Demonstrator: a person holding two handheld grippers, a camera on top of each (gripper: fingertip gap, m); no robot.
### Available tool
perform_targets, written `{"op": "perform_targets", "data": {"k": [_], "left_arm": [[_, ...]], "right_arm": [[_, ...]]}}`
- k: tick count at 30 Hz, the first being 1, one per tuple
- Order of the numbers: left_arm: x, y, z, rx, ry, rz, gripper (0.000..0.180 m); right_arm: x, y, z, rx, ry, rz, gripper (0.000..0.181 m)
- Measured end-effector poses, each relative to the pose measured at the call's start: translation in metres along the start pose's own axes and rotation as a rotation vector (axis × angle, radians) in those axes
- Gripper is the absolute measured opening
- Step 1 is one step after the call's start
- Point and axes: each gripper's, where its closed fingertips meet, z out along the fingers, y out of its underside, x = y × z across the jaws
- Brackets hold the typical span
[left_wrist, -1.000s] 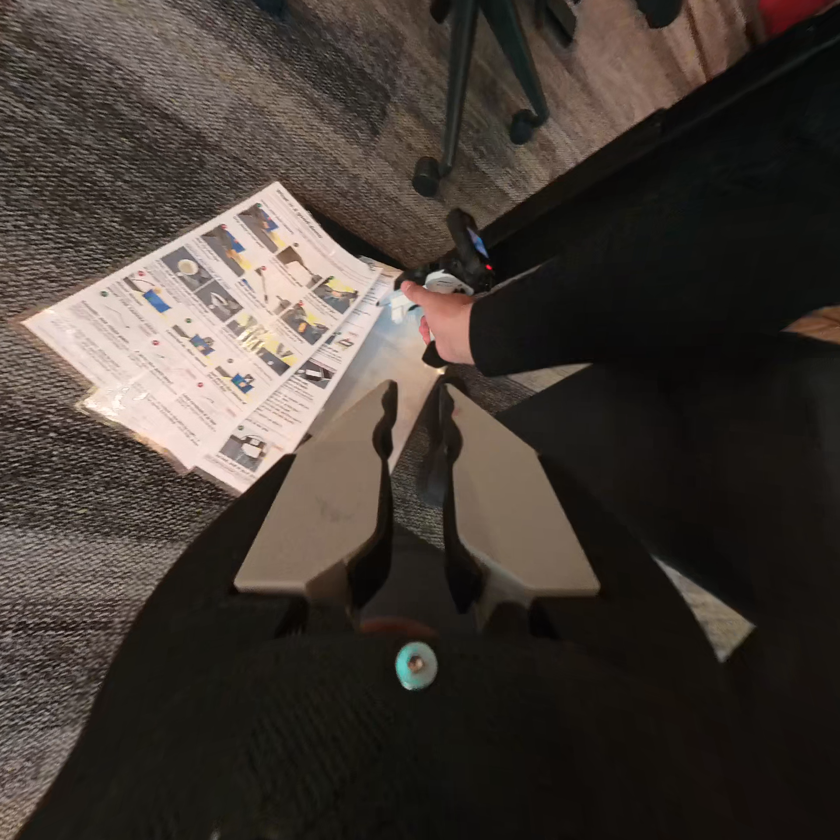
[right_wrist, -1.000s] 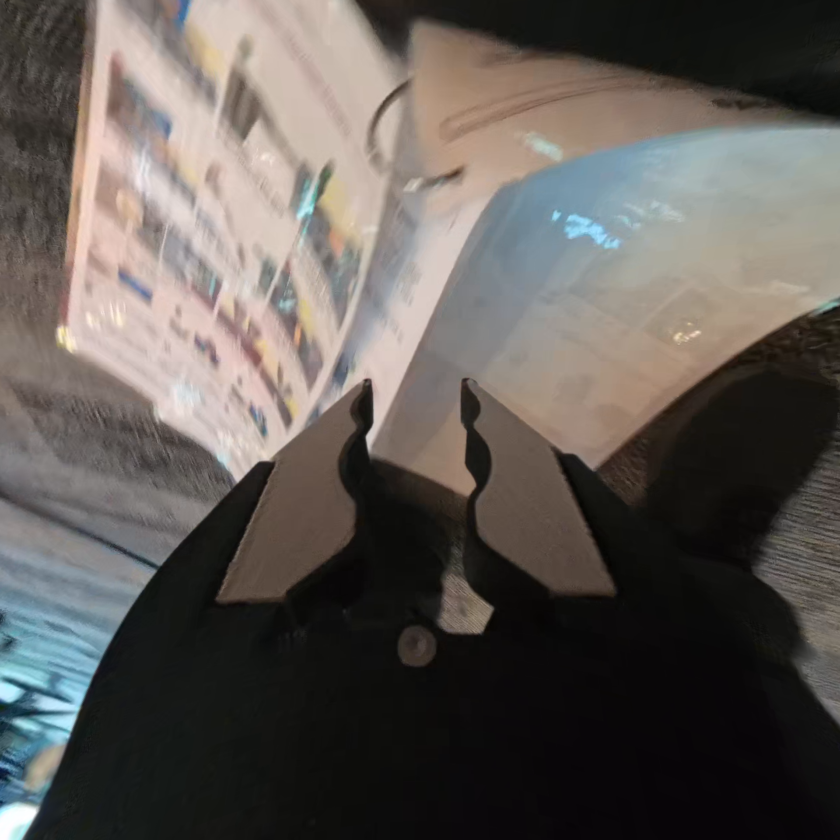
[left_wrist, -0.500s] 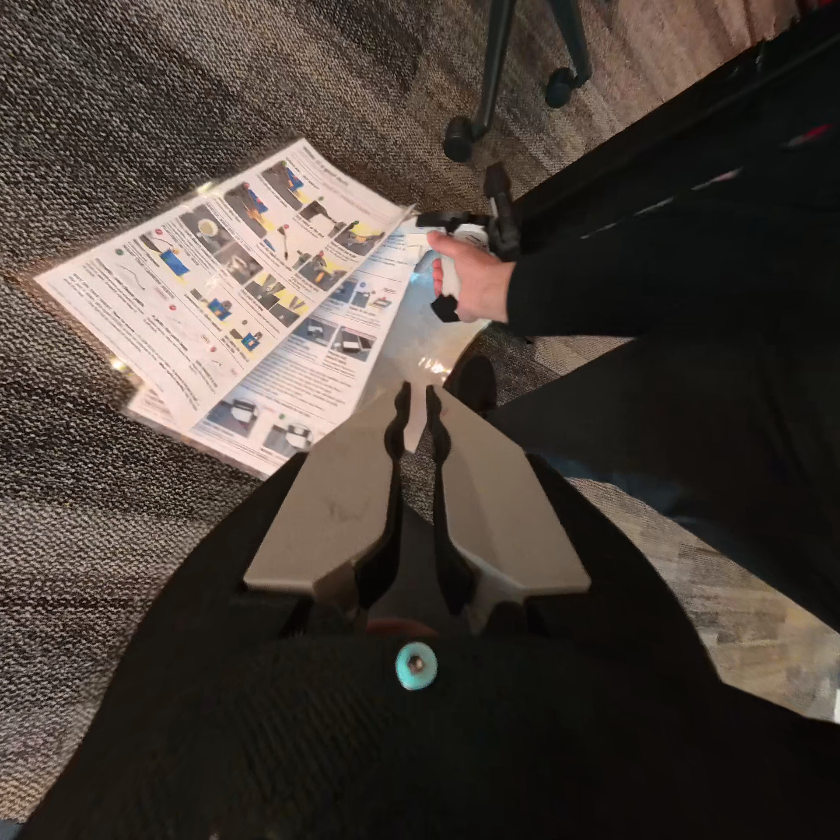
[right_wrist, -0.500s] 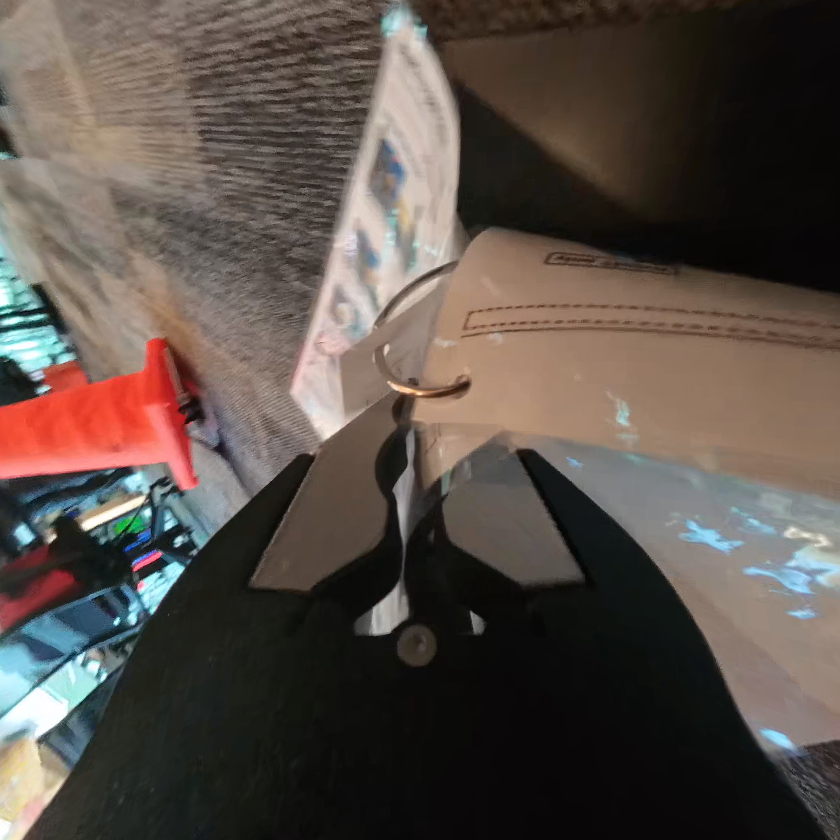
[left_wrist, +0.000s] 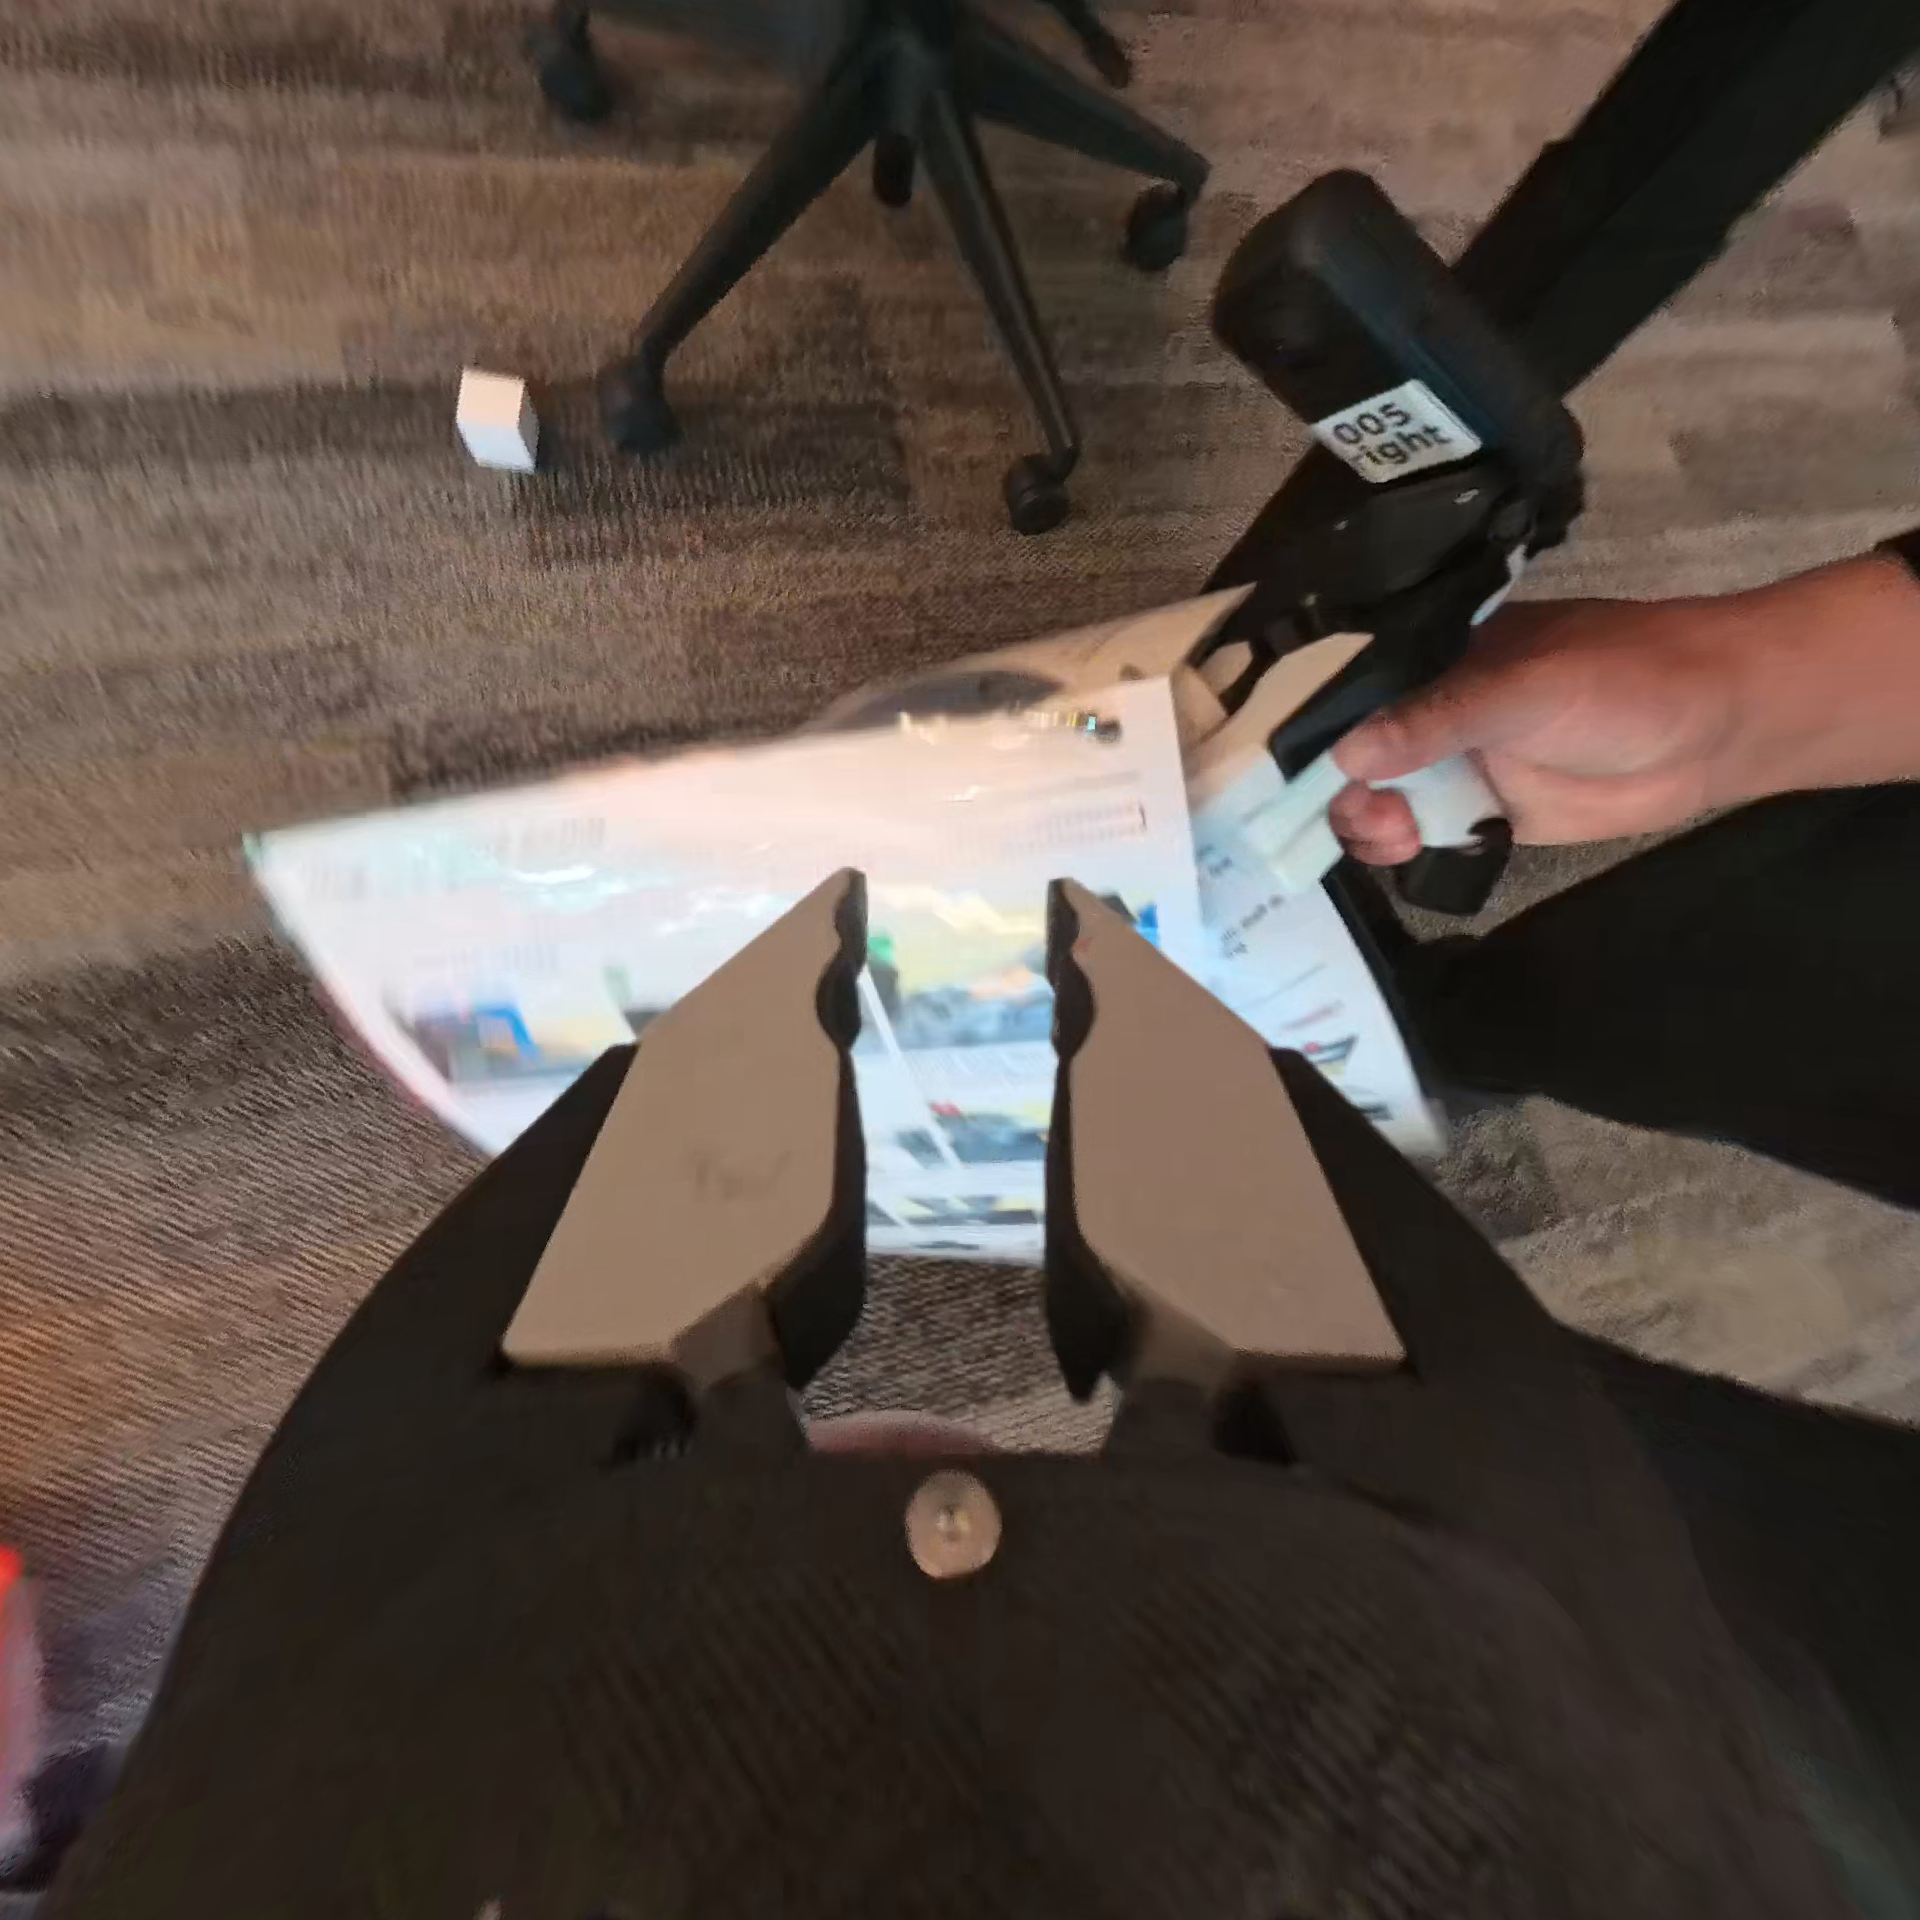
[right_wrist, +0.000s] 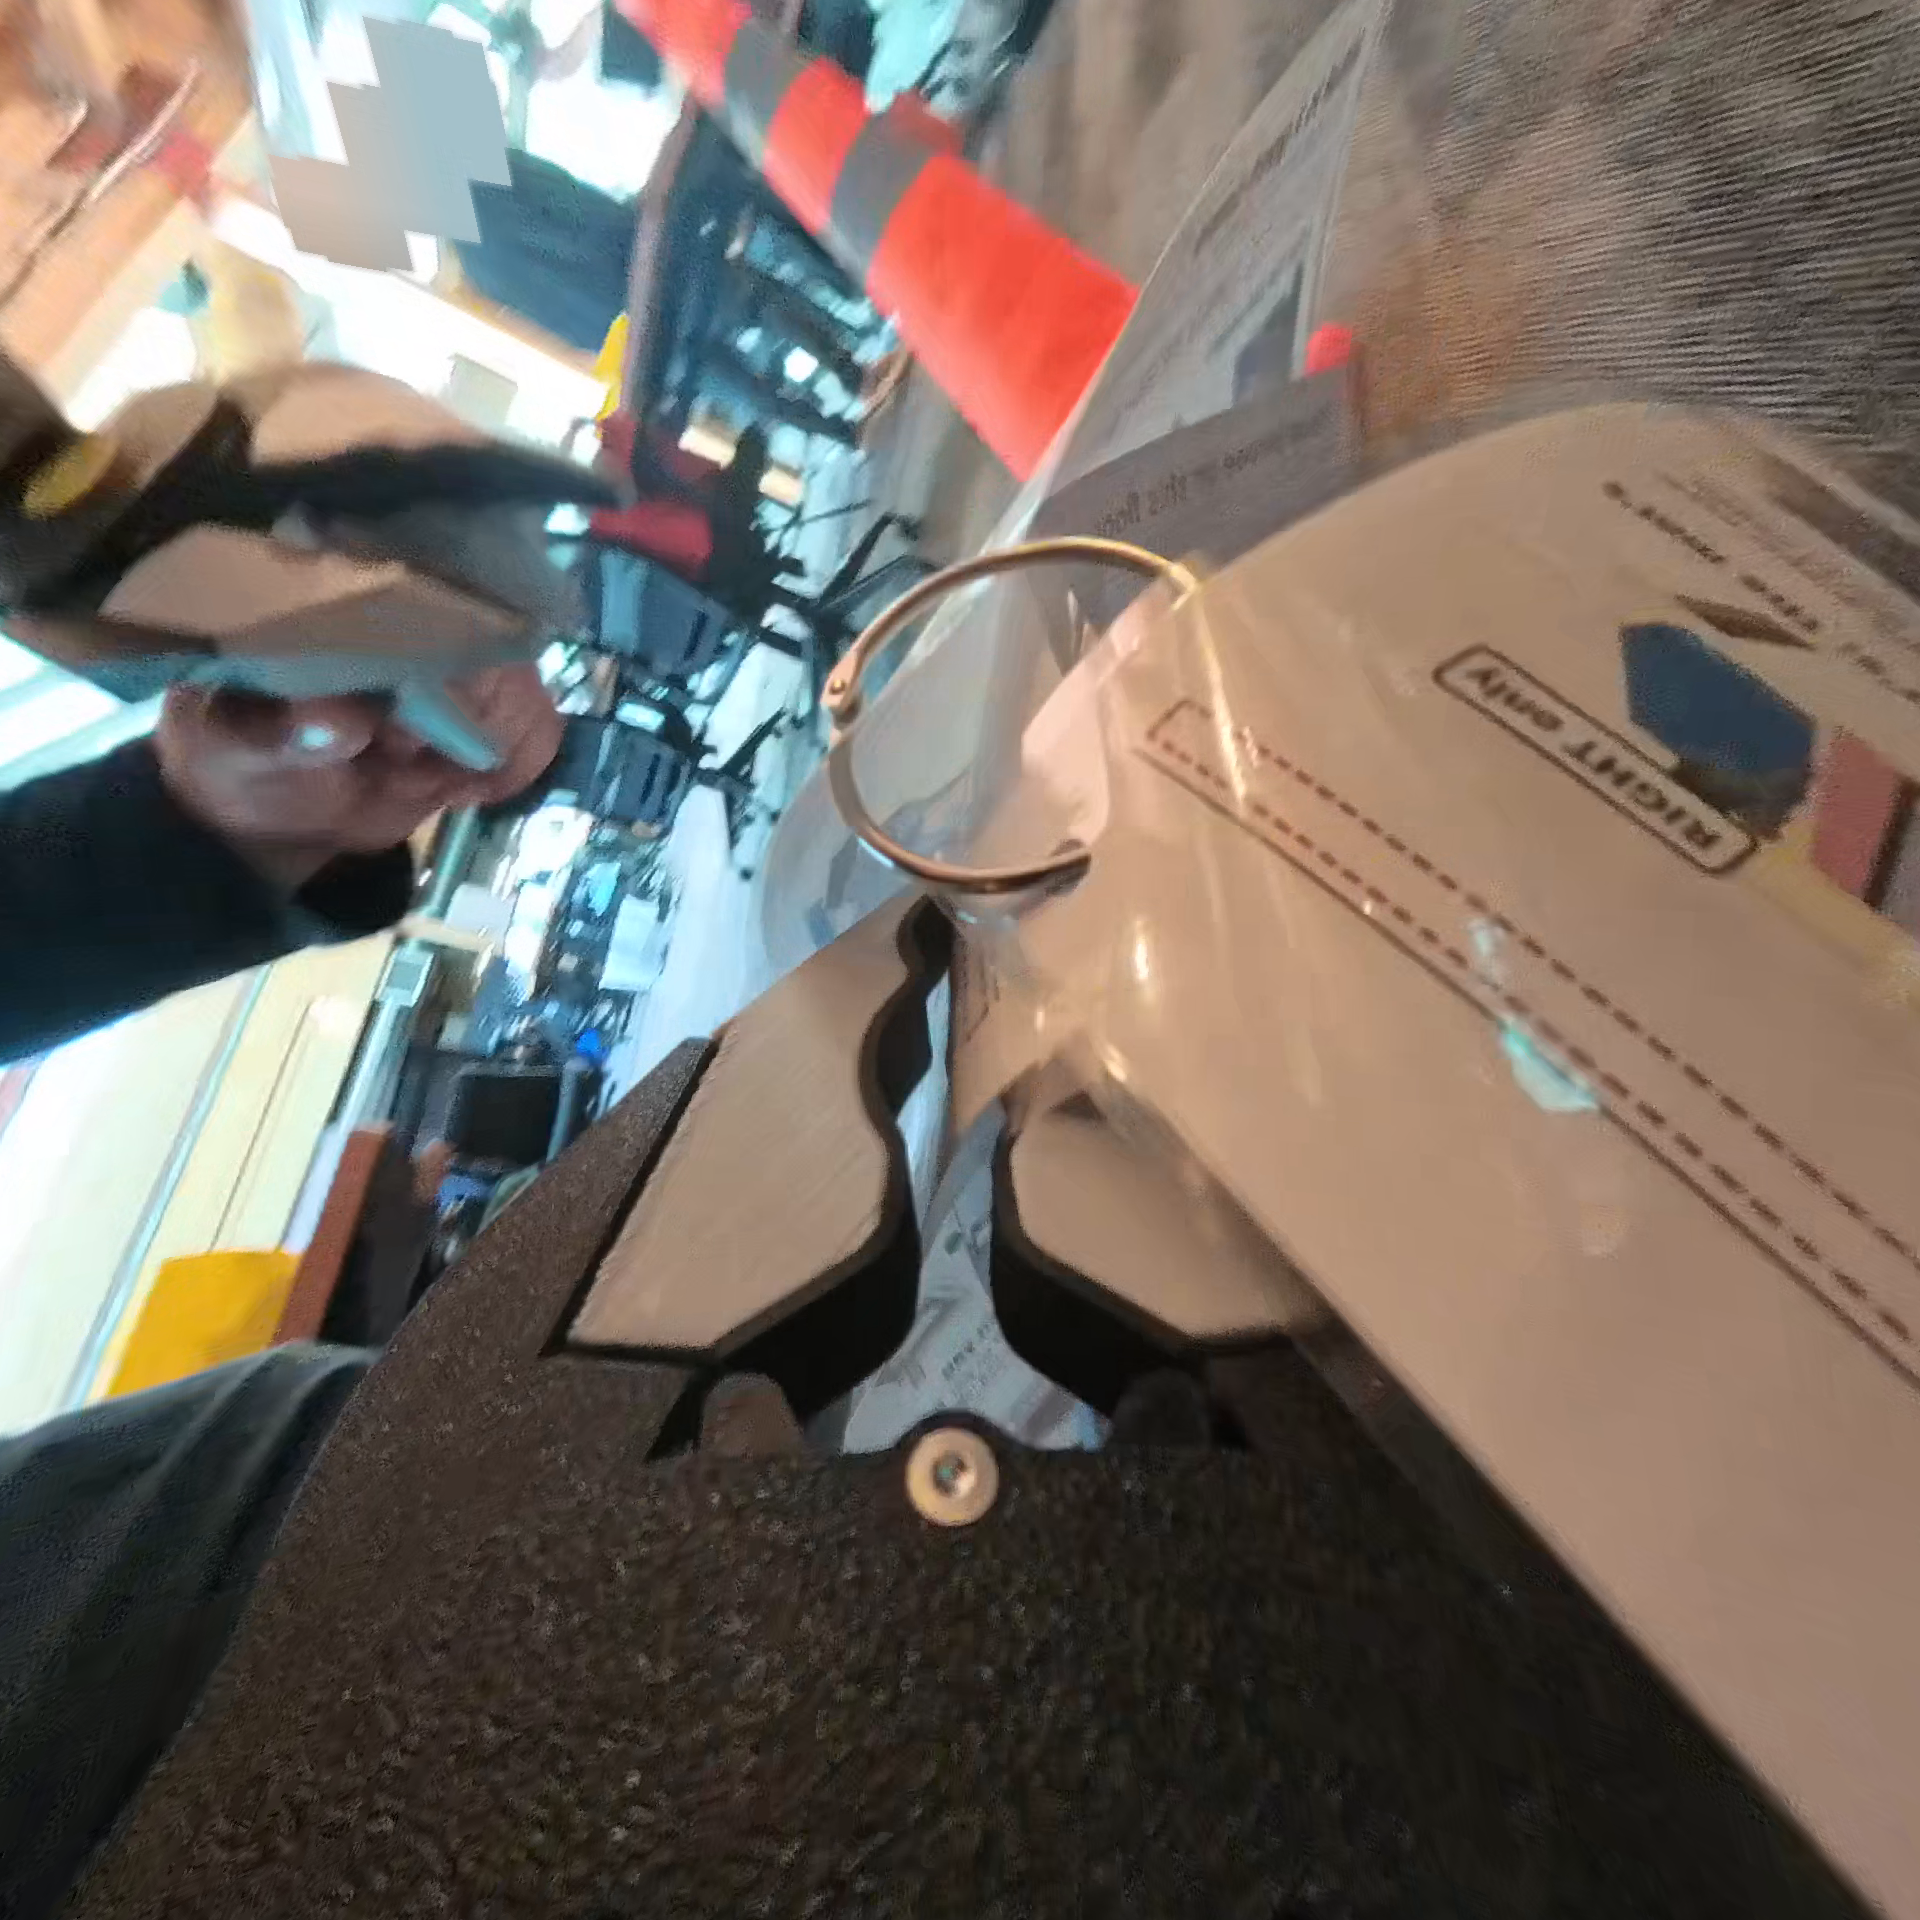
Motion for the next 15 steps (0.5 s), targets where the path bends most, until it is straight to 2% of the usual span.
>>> {"op": "perform_targets", "data": {"k": [7, 12, 15], "left_arm": [[0.051, -0.037, -0.071, -0.091, 0.094, 0.476, 0.034], [0.085, -0.096, -0.126, -0.034, 0.194, 0.555, 0.036], [0.103, -0.130, -0.155, 0.000, 0.271, 0.536, 0.018]], "right_arm": [[-0.155, 0.001, 0.003, -0.141, -0.159, -0.066, 0.000], [-0.233, -0.014, -0.017, -0.228, -0.156, -0.179, 0.000], [-0.278, -0.029, -0.033, -0.268, -0.155, -0.271, 0.000]]}}
